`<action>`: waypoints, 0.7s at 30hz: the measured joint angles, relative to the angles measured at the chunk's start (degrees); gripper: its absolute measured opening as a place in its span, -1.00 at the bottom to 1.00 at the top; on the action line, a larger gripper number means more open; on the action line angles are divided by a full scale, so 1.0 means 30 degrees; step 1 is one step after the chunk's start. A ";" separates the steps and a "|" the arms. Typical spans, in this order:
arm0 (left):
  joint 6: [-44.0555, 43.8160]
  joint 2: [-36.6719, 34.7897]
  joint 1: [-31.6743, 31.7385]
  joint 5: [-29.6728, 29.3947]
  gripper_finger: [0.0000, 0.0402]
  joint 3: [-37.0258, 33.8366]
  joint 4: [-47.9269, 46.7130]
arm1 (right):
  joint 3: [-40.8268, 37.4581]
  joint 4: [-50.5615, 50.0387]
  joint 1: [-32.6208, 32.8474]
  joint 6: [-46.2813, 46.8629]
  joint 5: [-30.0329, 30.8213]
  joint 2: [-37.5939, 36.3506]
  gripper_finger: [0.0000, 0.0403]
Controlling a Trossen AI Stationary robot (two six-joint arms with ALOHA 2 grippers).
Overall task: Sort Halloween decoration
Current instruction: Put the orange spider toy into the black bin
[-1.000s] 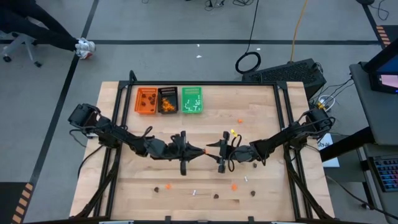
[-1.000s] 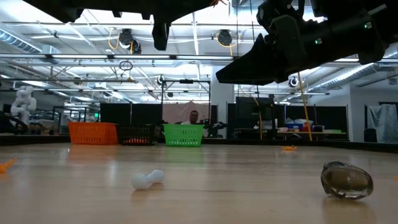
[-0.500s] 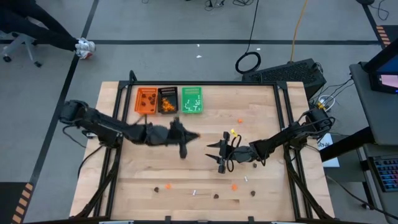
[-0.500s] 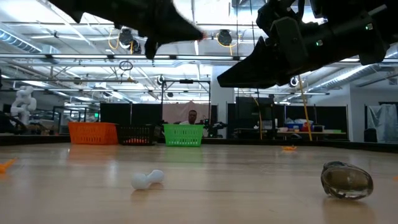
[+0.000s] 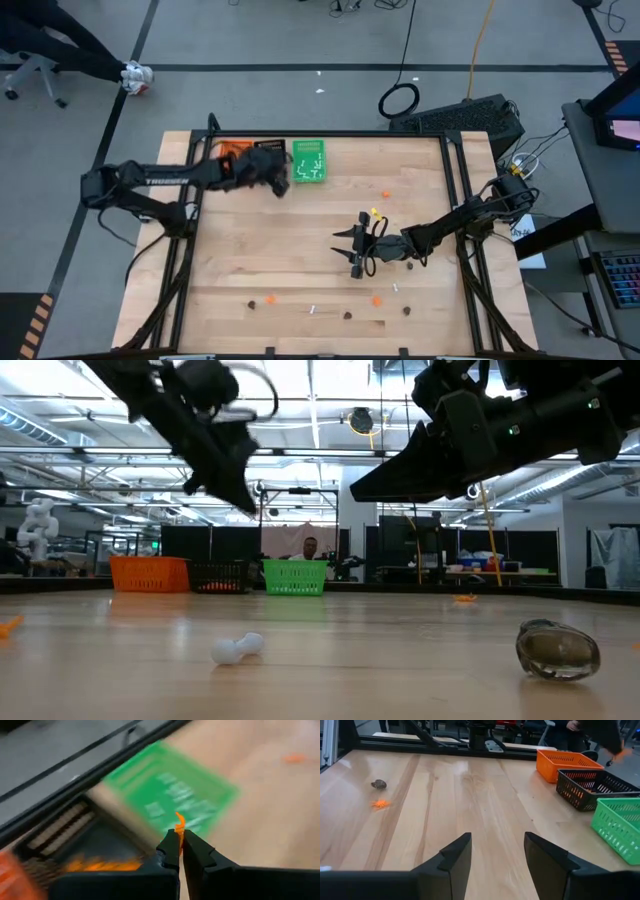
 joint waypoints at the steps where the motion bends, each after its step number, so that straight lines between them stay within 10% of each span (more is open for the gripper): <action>1: 0.0006 0.0158 0.0754 0.0026 -0.99 0.0007 -0.0407 | 0.0000 0.0043 0.0000 -0.0091 0.0004 0.0000 -0.16; 21: 0.0637 0.3409 0.4780 -0.0868 -0.68 -0.0044 -0.0308 | 0.0000 0.0130 -0.0253 -0.0141 0.1084 -0.0010 -0.16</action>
